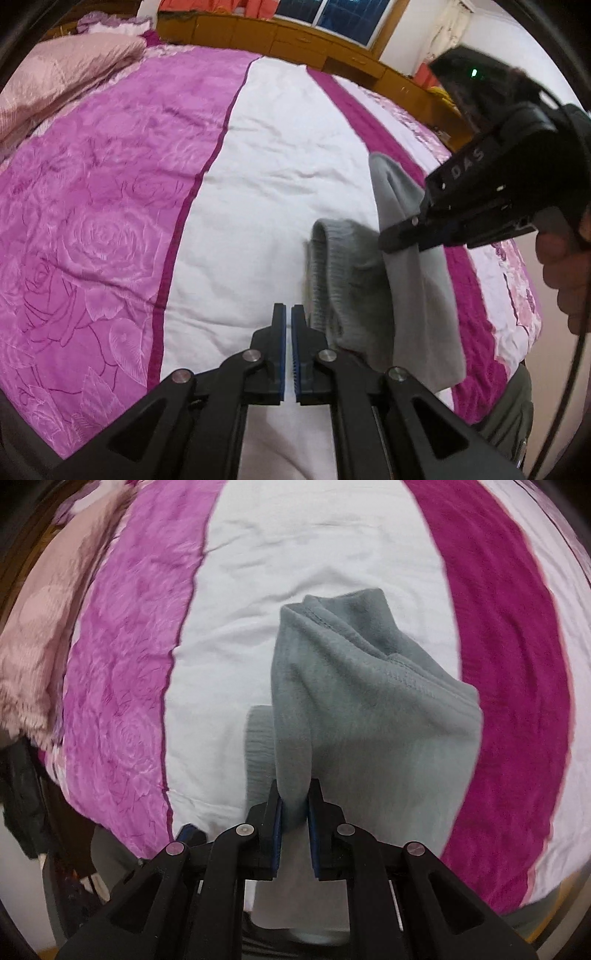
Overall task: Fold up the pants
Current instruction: 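Lower the held pants edge onto the stack and open the right gripper, then close the left gripper on the grey pants edge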
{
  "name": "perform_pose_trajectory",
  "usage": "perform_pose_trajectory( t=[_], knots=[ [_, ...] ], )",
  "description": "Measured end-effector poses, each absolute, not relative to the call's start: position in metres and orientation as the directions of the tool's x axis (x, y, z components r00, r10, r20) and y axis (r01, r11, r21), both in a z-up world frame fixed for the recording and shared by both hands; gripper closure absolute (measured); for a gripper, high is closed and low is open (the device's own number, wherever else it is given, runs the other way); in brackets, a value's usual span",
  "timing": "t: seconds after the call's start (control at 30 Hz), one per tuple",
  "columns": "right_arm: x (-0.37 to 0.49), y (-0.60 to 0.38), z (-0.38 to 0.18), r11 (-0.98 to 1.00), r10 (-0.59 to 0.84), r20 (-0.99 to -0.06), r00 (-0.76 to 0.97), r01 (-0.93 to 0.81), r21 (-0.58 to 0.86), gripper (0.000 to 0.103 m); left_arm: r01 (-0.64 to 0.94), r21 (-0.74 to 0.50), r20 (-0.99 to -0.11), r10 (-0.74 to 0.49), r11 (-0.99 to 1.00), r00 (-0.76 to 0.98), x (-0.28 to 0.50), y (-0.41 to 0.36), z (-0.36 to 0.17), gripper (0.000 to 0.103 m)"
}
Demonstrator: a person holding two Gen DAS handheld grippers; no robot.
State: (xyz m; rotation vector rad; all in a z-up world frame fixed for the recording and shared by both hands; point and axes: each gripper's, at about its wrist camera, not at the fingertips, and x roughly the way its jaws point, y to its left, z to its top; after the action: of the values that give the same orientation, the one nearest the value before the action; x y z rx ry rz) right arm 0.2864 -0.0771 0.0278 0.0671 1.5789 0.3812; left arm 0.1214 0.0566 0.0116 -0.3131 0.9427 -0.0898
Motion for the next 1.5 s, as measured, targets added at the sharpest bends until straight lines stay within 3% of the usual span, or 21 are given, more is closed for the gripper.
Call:
perform_pose_trajectory(
  t=[0.17, 0.33, 0.5, 0.67, 0.73, 0.93, 1.0, 1.07, 1.13, 1.5],
  knots=[
    [0.287, -0.052, 0.021, 0.916, 0.286, -0.957, -0.047, -0.281, 0.287, 0.098, -0.067, -0.301, -0.792, -0.21, 0.951, 0.574, 0.122, 0.059, 0.001, 0.102],
    [0.292, -0.045, 0.006, 0.891, 0.313, -0.948, -0.05, -0.329, 0.312, 0.089, -0.065, -0.308, -0.801, -0.223, 0.949, 0.555, 0.125, 0.062, -0.006, 0.101],
    [0.295, -0.079, 0.025, 0.835, 0.477, -0.878, -0.036, -0.294, 0.465, 0.083, -0.031, -0.347, -0.785, -0.272, 0.937, 0.557, 0.128, 0.072, 0.001, 0.083],
    [0.274, -0.149, 0.057, 0.848, 0.487, -0.87, 0.077, -0.279, 0.451, 0.074, 0.019, -0.477, -0.726, -0.406, 0.879, 0.555, 0.145, 0.076, 0.014, 0.047],
    [0.256, -0.188, 0.065, 0.864, 0.473, -0.871, 0.132, -0.265, 0.429, 0.073, 0.05, -0.527, -0.705, -0.469, 0.849, 0.532, 0.156, 0.069, 0.016, 0.041],
    [0.212, -0.276, 0.059, 0.921, 0.383, -0.9, 0.207, -0.156, 0.356, 0.073, 0.117, -0.436, -0.752, -0.432, 0.893, 0.498, 0.167, 0.028, 0.014, 0.044],
    [0.202, -0.296, 0.055, 0.924, 0.381, -0.901, 0.205, -0.127, 0.362, 0.073, 0.107, -0.411, -0.769, -0.407, 0.905, 0.493, 0.168, 0.02, 0.01, 0.056],
    [0.193, -0.316, 0.054, 0.931, 0.365, -0.908, 0.208, -0.102, 0.351, 0.073, 0.071, -0.378, -0.786, -0.361, 0.923, 0.503, 0.166, 0.018, 0.01, 0.087],
    [0.186, -0.328, 0.055, 0.938, 0.346, -0.913, 0.217, -0.095, 0.333, 0.073, 0.066, -0.385, -0.773, -0.361, 0.921, 0.521, 0.163, 0.019, 0.012, 0.092],
    [0.158, -0.334, 0.046, 0.951, 0.299, -0.912, 0.282, -0.163, 0.262, 0.073, 0.16, -0.343, -0.758, -0.373, 0.926, 0.534, 0.159, -0.018, 0.072, 0.093]
  ],
)
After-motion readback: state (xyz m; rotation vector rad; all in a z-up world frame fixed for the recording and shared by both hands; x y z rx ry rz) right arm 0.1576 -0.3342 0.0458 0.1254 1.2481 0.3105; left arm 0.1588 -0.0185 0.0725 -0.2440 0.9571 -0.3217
